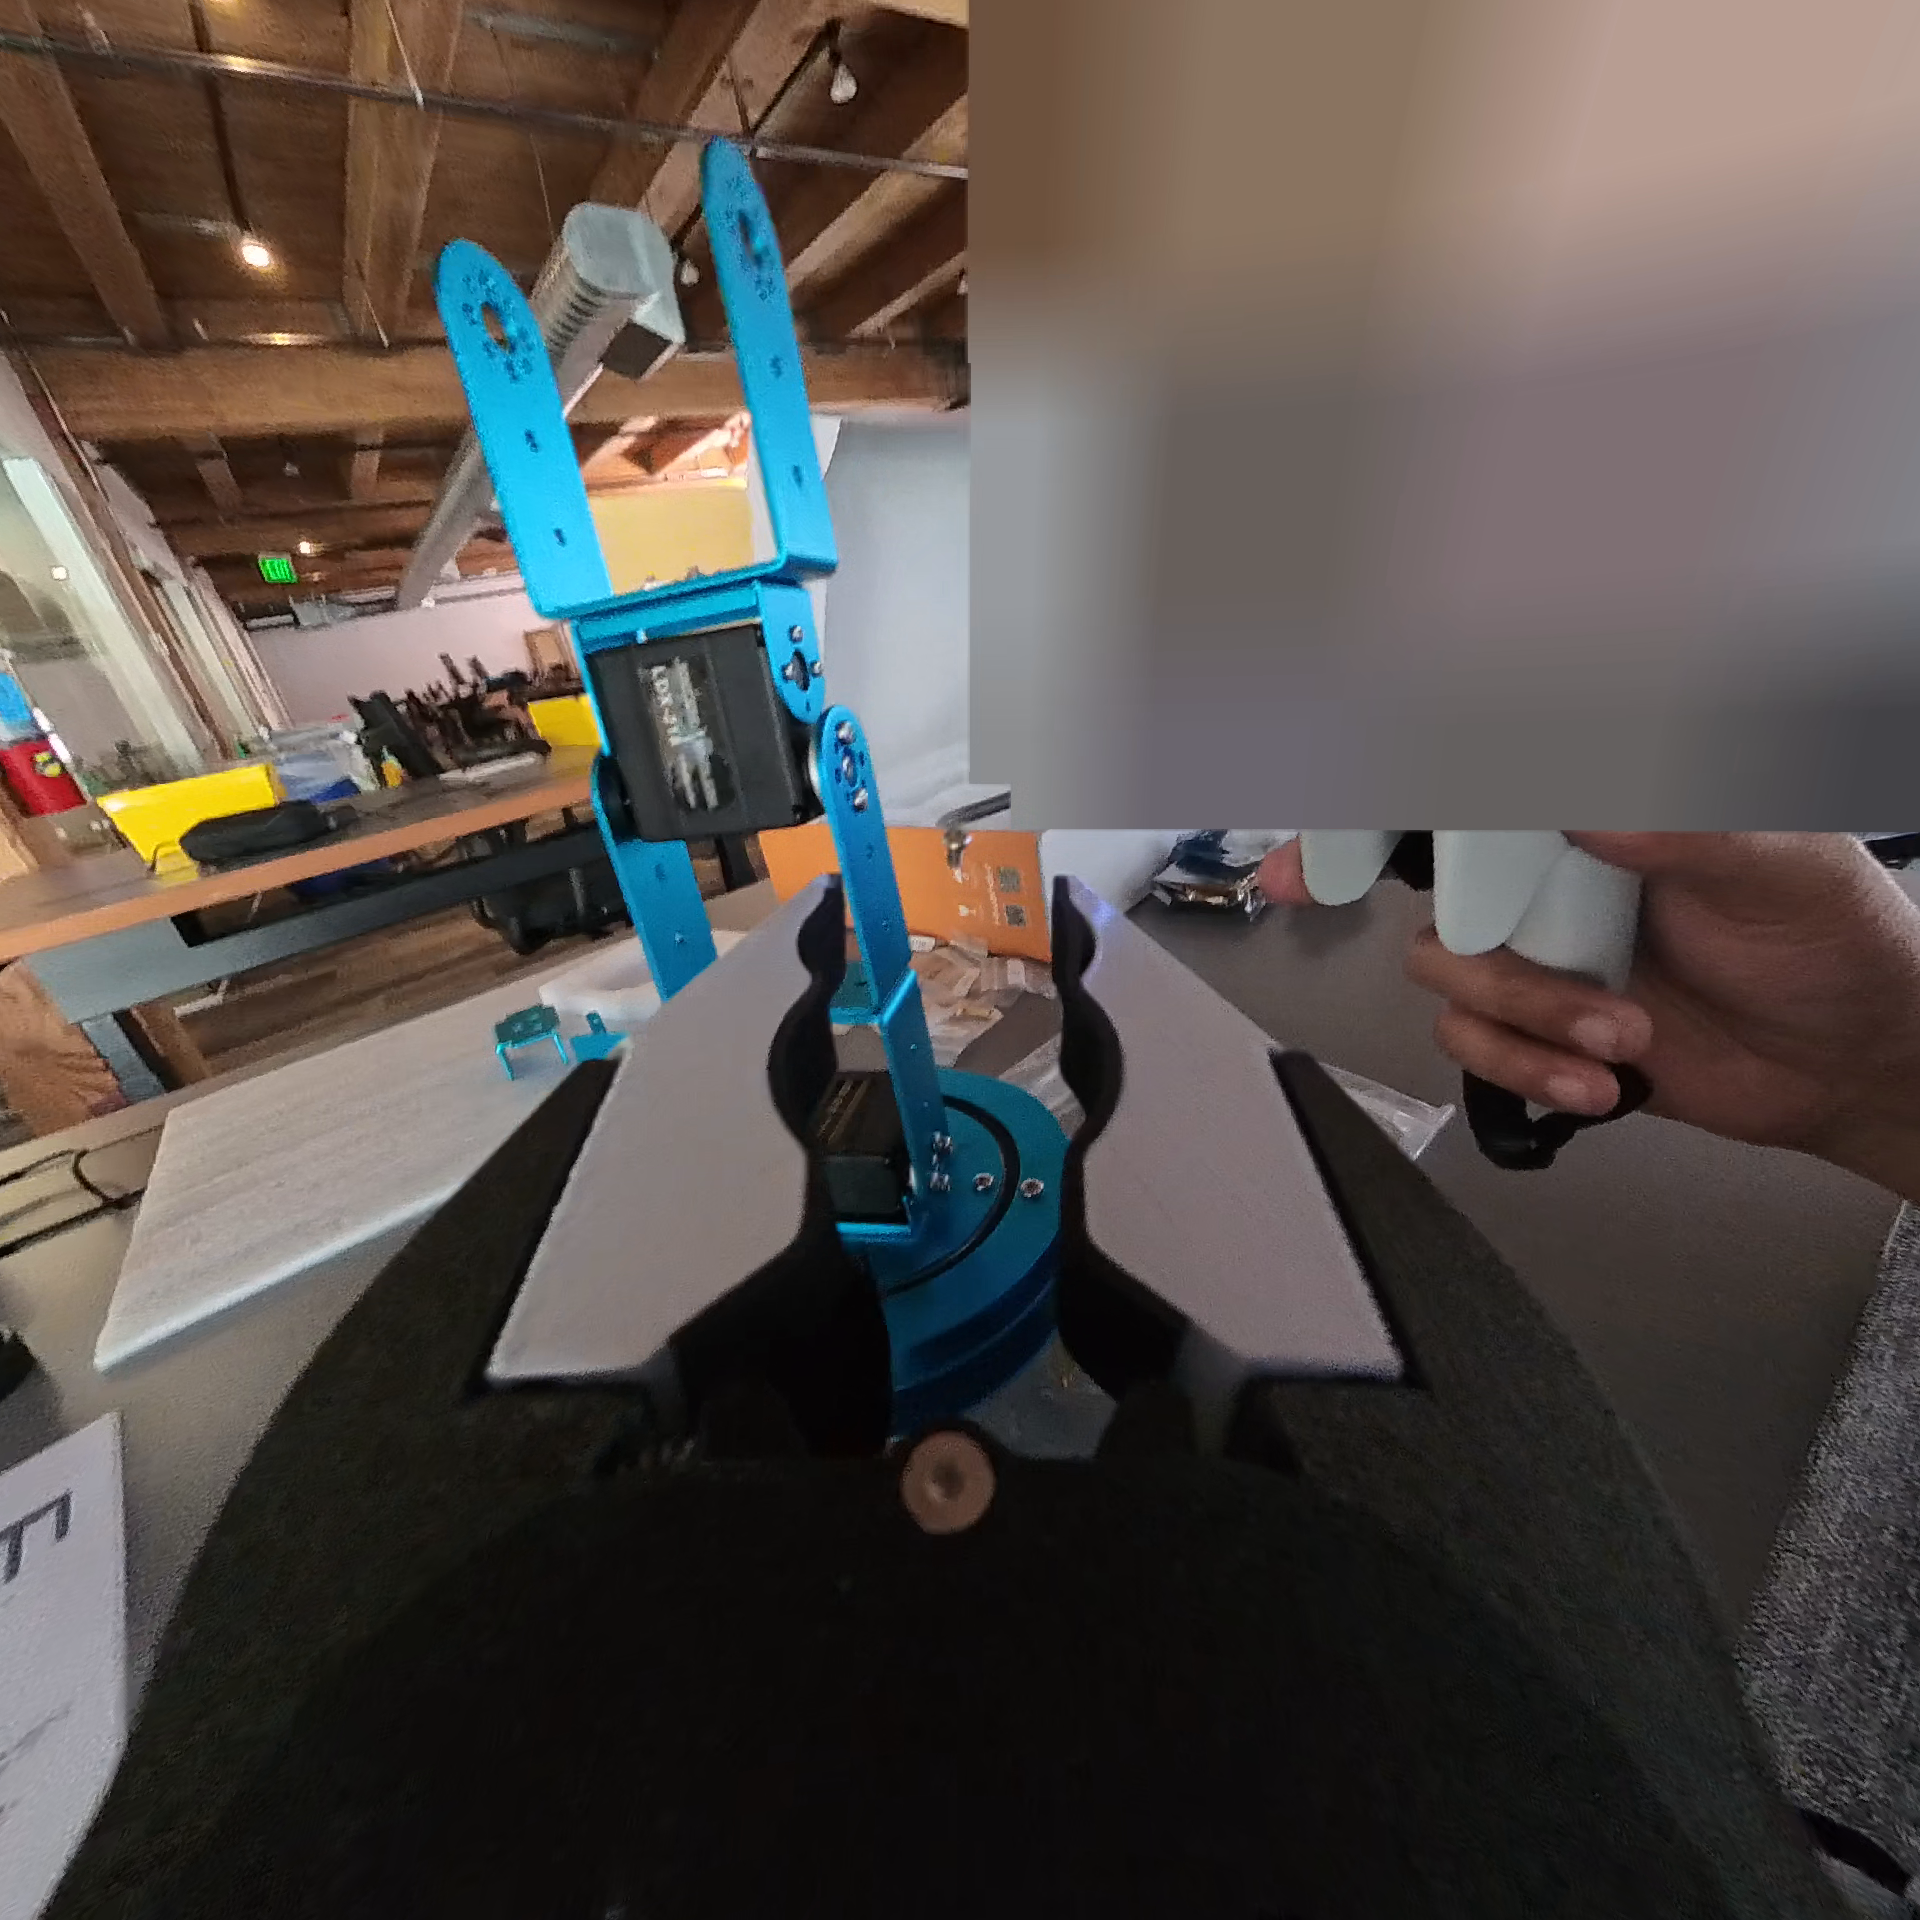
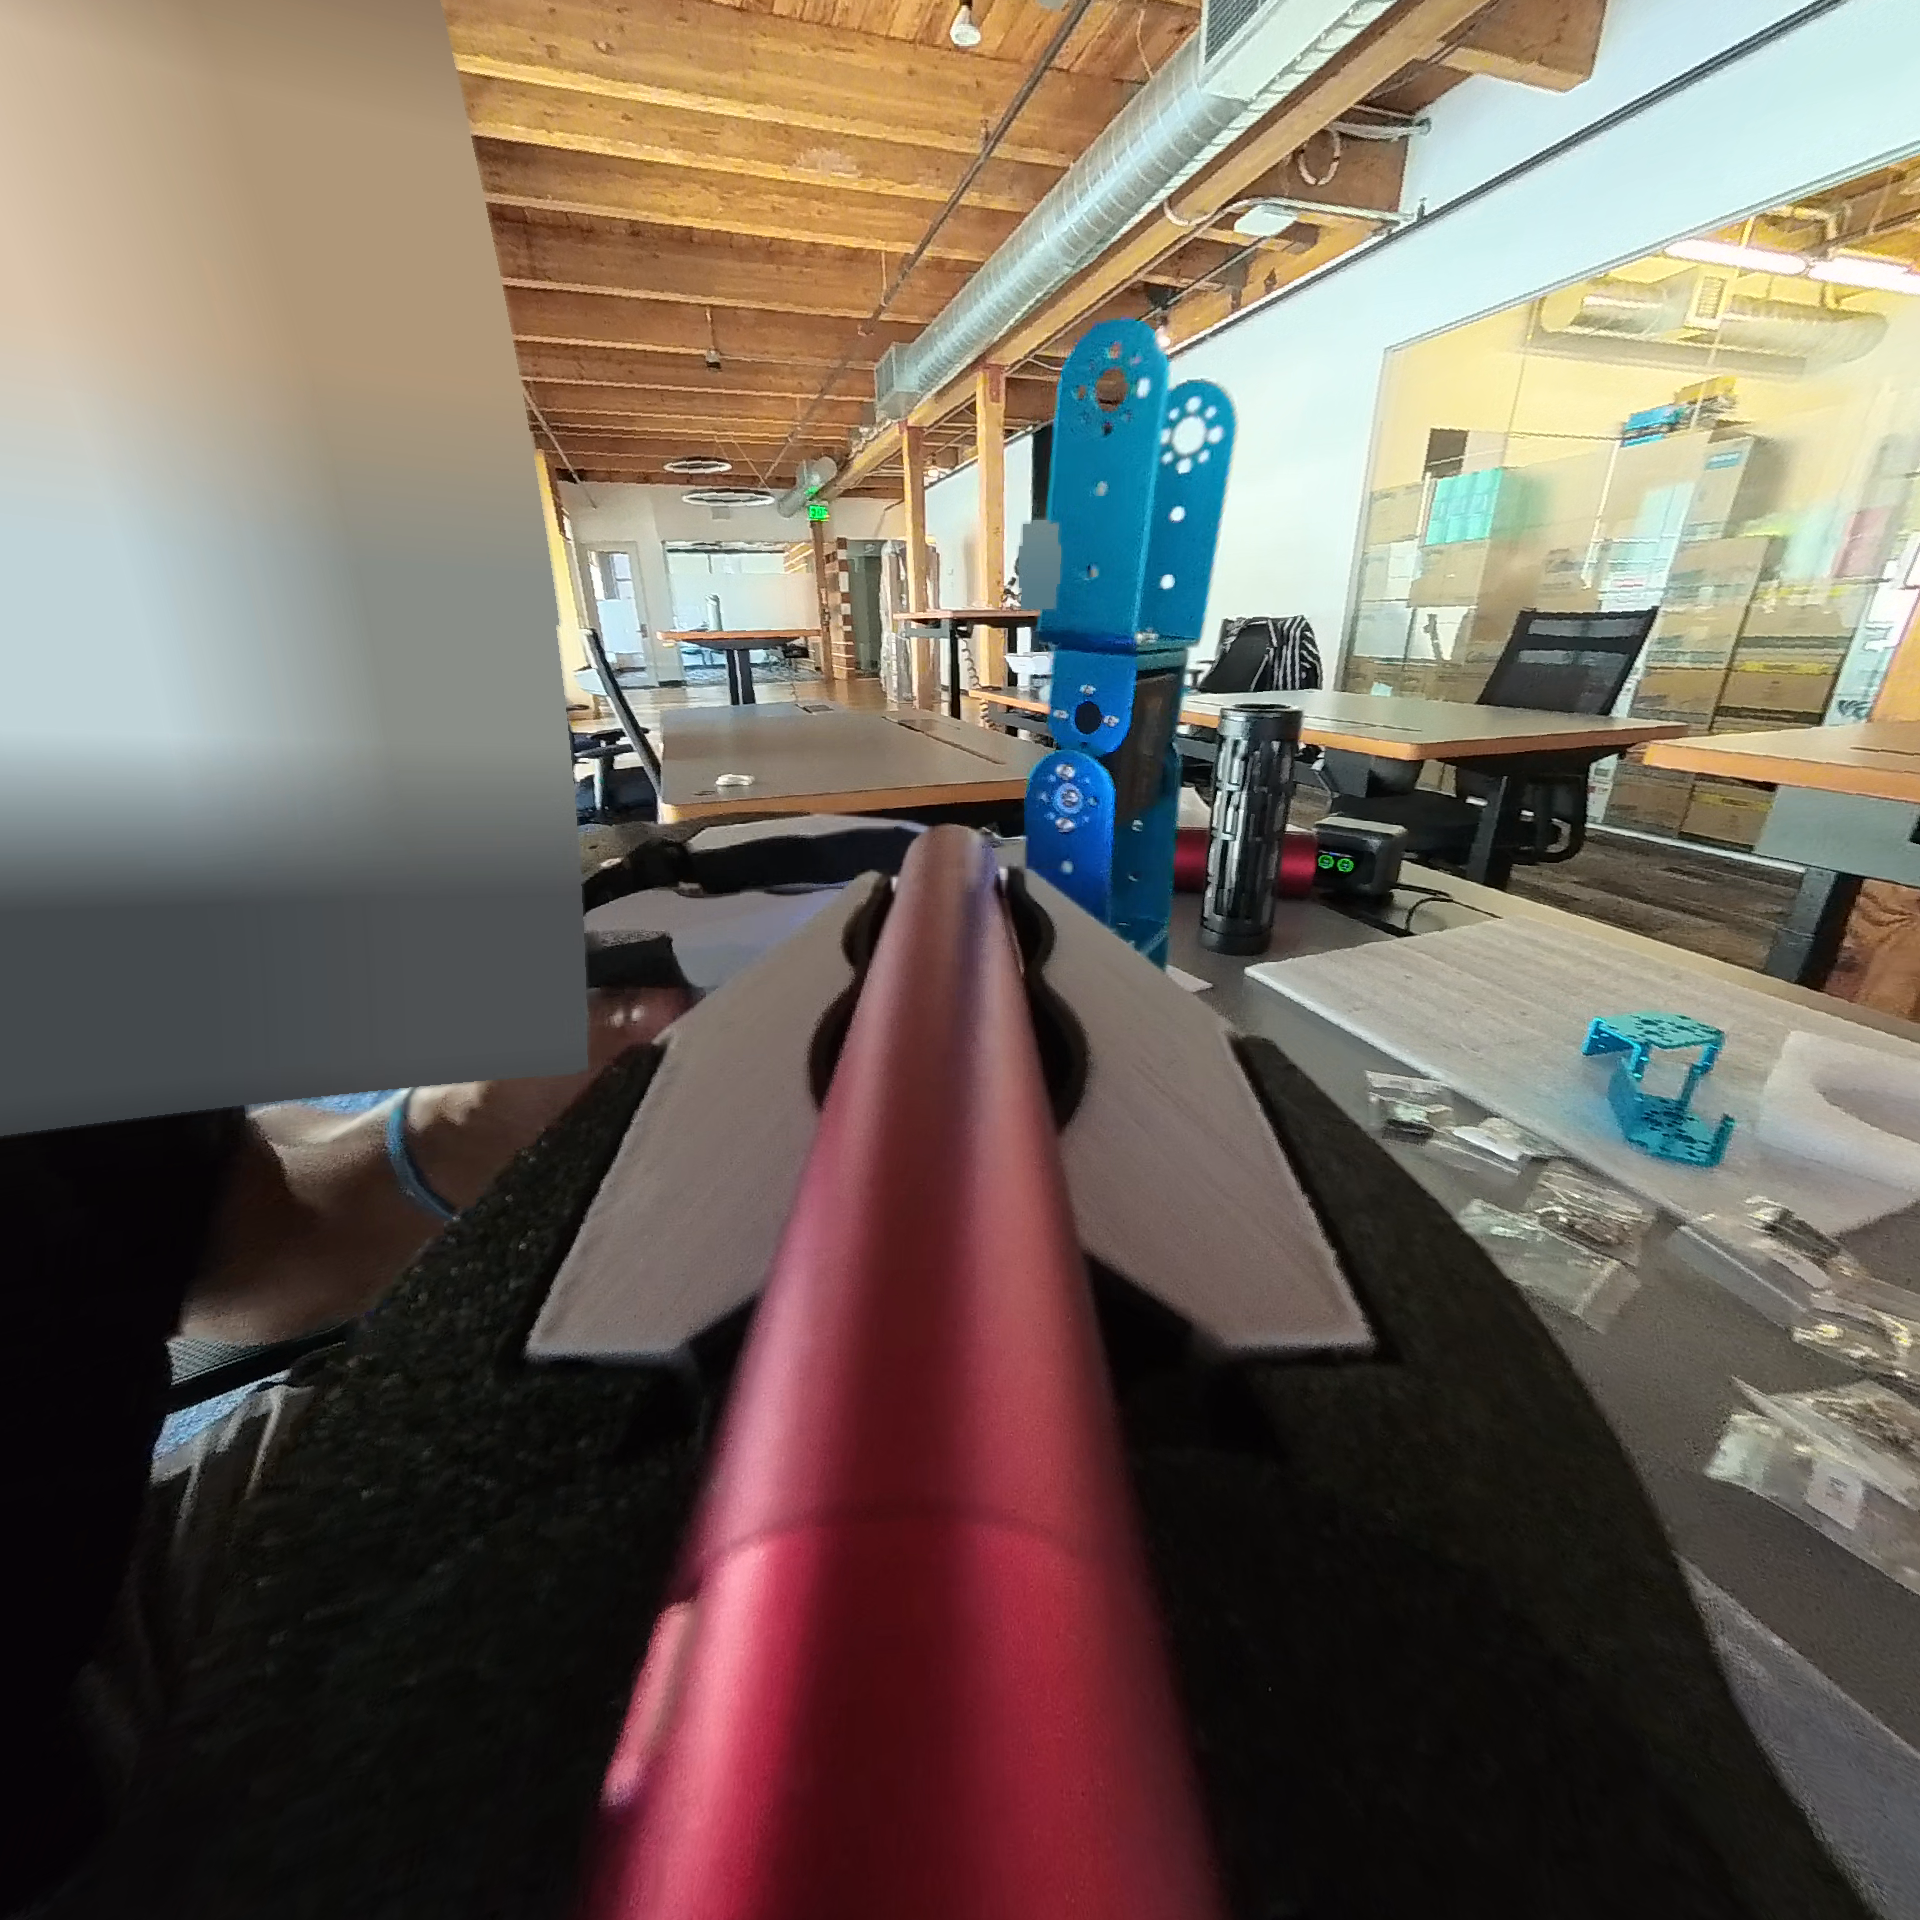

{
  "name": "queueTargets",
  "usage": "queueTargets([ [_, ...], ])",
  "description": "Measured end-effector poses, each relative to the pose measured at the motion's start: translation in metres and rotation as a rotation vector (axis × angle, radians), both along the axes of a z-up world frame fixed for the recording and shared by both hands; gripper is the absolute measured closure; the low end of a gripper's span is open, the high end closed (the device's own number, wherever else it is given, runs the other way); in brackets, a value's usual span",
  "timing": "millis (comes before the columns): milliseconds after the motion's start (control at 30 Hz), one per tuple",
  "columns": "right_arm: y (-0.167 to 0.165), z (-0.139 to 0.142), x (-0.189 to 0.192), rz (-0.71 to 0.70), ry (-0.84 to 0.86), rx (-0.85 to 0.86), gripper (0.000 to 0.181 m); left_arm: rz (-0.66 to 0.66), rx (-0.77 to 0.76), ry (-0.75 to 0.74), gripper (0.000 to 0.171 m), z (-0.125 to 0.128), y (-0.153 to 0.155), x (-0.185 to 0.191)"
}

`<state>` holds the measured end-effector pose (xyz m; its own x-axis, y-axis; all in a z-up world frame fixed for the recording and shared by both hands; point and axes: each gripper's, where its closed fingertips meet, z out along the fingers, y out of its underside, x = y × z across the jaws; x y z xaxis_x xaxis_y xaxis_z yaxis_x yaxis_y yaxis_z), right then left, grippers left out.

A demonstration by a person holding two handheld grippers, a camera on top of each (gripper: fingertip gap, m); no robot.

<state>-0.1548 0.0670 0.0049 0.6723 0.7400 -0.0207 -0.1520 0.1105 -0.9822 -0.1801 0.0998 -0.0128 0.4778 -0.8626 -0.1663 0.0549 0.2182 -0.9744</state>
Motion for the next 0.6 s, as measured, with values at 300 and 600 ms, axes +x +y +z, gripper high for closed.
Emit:
queueTargets([
  [300,-0.008,0.004,-0.011,0.059,0.031,-0.005,0.16,0.054,0.12,-0.004,0.153,0.005,0.003,0.003],
  [600,-0.005,-0.002,-0.01,0.049,0.009,-0.016,0.16,0.113,0.244,0.05,0.171,0.007,0.001,-0.005],
])
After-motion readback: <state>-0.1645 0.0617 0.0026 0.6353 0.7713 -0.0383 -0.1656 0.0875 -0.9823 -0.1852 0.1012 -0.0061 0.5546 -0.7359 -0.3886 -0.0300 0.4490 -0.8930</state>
